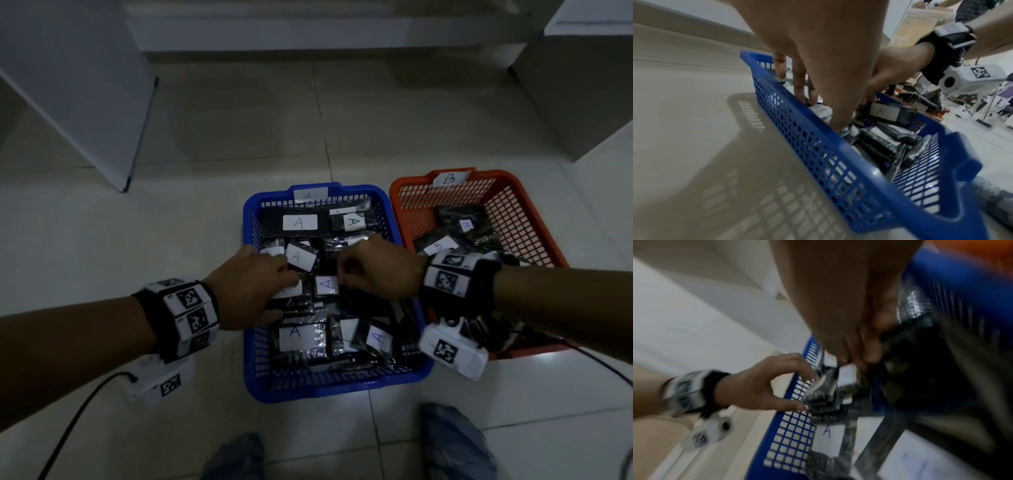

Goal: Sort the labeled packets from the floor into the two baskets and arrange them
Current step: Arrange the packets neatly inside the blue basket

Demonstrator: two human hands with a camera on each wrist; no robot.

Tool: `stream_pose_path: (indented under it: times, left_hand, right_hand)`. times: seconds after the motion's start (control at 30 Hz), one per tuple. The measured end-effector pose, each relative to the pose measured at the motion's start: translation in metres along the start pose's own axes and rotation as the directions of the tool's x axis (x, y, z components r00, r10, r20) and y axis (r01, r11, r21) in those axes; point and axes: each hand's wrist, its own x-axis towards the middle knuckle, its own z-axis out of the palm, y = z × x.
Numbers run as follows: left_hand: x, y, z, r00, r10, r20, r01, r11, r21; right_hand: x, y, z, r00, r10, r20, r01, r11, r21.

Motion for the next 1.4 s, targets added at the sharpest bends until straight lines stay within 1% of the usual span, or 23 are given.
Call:
stream_pose_path:
  times: [0.03,0.07,0.1,0.13,0.17,0.23,0.3,0.33,0.37,0.4,0.47,0.5,0.57,0.63,0.67,0.8,0.87,0.97,1.03,1.13,1.2,1.27,1.4]
  left_hand:
    - [0.001,0.002,-0.003,1.0,0.02,-0.024,-0.021,1.0,-0.017]
    - [0.002,0.005,-0.006,0.999,0.037,-0.018,-0.038,0.998,-0.046]
    - [0.004,0.009,-0.009,0.999,0.053,0.004,-0.053,0.996,-0.076]
    - [0.005,0.014,-0.011,0.997,0.071,0.034,-0.067,0.992,-0.105]
    - [0.006,0.019,-0.013,0.994,0.091,0.052,-0.083,0.987,-0.134]
    - [0.005,0.028,-0.013,0.987,0.139,0.081,-0.124,0.979,-0.164]
    - [0.003,0.032,-0.007,0.982,0.168,0.083,-0.161,0.983,-0.087]
    - [0.002,0.032,-0.005,0.985,0.16,0.061,-0.157,0.987,-0.046]
    - [0.002,0.032,-0.004,0.991,0.132,0.029,-0.131,0.991,-0.021]
    - [0.002,0.03,-0.005,0.996,0.092,0.0,-0.092,0.996,-0.006]
    - [0.001,0.023,-0.007,0.999,0.008,-0.047,-0.009,1.0,-0.006]
    - [0.001,0.017,-0.008,0.998,-0.031,-0.052,0.03,0.999,-0.023]
    - [0.002,0.005,-0.01,0.997,-0.076,-0.025,0.075,0.996,-0.056]
    - [0.004,-0.003,-0.011,0.998,-0.06,-0.018,0.059,0.998,-0.031]
    - [0.006,-0.005,-0.012,0.999,-0.046,-0.017,0.046,0.999,-0.001]
    - [0.013,-0.008,-0.012,0.999,-0.045,0.016,0.044,0.998,0.053]
    - [0.016,-0.008,-0.011,0.998,-0.043,0.037,0.04,0.995,0.089]
    - [0.017,-0.009,-0.007,0.994,-0.055,0.091,0.041,0.987,0.156]
    - [0.016,-0.009,-0.005,0.997,-0.043,0.071,0.029,0.982,0.186]
    - [0.014,-0.006,-0.002,0.999,-0.034,0.042,0.024,0.974,0.225]
    - [0.014,-0.002,-0.001,0.998,-0.043,0.046,0.03,0.968,0.25]
    - [0.013,0.001,0.0,0.999,-0.036,0.019,0.03,0.968,0.251]
    - [0.011,0.002,0.005,0.999,-0.036,-0.012,0.037,0.976,0.214]
  right_hand:
    - [-0.007,-0.001,-0.005,0.99,-0.03,0.138,0.045,0.993,-0.111]
    - [-0.015,-0.001,-0.006,0.959,-0.025,0.284,0.094,0.968,-0.233]
    - [-0.021,-0.001,-0.003,0.925,-0.014,0.38,0.155,0.926,-0.344]
    - [-0.027,0.0,0.003,0.907,-0.007,0.421,0.207,0.878,-0.432]
    - [-0.032,0.002,0.011,0.91,-0.011,0.414,0.232,0.843,-0.486]
    - [-0.037,0.007,0.023,0.936,-0.038,0.349,0.231,0.815,-0.532]
    - [-0.038,0.009,0.026,0.951,-0.063,0.303,0.225,0.812,-0.538]
    - [-0.039,0.008,0.023,0.955,-0.07,0.288,0.217,0.826,-0.52]
    - [-0.04,0.007,0.02,0.958,-0.074,0.277,0.201,0.863,-0.463]
    - [-0.041,0.007,0.016,0.959,-0.074,0.272,0.173,0.917,-0.36]
    - [-0.038,0.008,0.008,0.961,-0.067,0.27,0.095,0.991,-0.094]
    - [-0.035,0.01,0.005,0.97,-0.067,0.236,0.065,0.998,0.017]
    - [-0.023,0.011,0.0,0.994,-0.077,0.083,0.066,0.989,0.135]
    - [-0.008,0.012,-0.002,0.996,-0.071,-0.062,0.083,0.975,0.206]
    - [-0.001,0.011,-0.002,0.993,-0.062,-0.099,0.083,0.973,0.218]
    - [0.019,0.007,0.003,0.986,-0.064,-0.156,0.086,0.987,0.138]
    - [0.022,0.006,0.005,0.981,-0.089,-0.172,0.104,0.991,0.083]
    - [0.019,0.006,0.008,0.963,-0.166,-0.21,0.17,0.985,0.001]
    - [0.014,0.006,0.012,0.961,-0.211,-0.179,0.2,0.977,-0.076]
    - [0.009,0.007,0.019,0.97,-0.236,-0.06,0.218,0.951,-0.22]
    - [0.009,0.009,0.024,0.966,-0.256,-0.042,0.239,0.942,-0.234]
    - [0.01,0.011,0.027,0.961,-0.274,-0.05,0.259,0.945,-0.202]
    - [0.012,0.014,0.025,0.966,-0.254,-0.051,0.243,0.956,-0.164]
